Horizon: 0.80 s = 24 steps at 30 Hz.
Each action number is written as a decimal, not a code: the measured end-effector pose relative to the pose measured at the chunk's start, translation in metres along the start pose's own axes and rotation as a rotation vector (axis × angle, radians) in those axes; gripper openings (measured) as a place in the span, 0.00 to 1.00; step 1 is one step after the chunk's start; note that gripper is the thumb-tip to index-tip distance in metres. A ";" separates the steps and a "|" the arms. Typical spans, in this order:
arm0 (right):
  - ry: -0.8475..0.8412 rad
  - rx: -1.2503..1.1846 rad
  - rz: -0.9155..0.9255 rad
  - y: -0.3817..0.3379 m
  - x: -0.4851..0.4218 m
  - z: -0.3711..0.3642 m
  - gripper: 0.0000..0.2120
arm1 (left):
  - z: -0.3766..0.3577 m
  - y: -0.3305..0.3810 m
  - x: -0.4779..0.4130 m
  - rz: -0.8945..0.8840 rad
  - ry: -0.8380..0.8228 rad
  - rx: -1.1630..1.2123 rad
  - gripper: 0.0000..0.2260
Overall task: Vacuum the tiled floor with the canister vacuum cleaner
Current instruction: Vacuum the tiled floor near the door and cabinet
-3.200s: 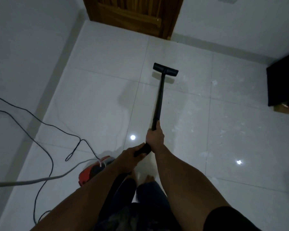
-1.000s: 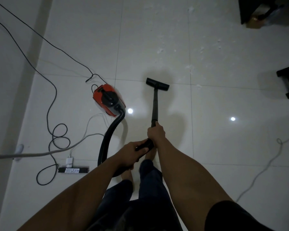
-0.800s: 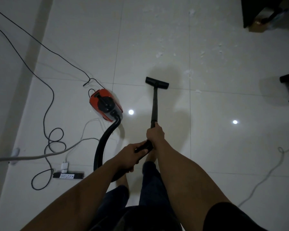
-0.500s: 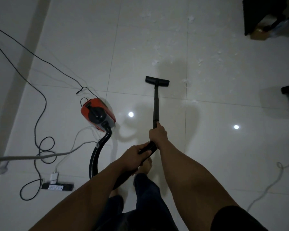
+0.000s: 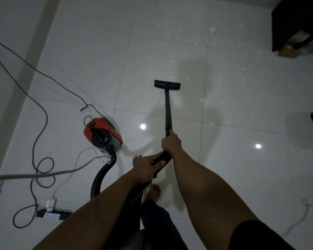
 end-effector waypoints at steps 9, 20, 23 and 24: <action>0.001 0.049 0.019 -0.080 -0.063 0.014 0.33 | 0.064 0.036 -0.066 0.027 -0.033 0.020 0.22; 0.003 0.096 0.036 -0.191 -0.123 0.010 0.33 | 0.160 0.089 -0.131 -0.036 -0.010 0.003 0.21; -0.007 0.100 0.034 -0.214 -0.138 0.010 0.32 | 0.182 0.103 -0.143 -0.045 0.002 0.000 0.17; -0.012 0.105 0.034 -0.221 -0.143 0.010 0.32 | 0.188 0.105 -0.148 -0.041 0.002 0.015 0.16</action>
Point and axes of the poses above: each hand's wrist, its own x-axis away from the middle knuckle, its own z-axis out of the back of the hand, y = z × x, the point moved 10 cm from there along -x, towards the middle knuckle, and after that the axes turned 8 degrees about -x, right-handed, at the moved point
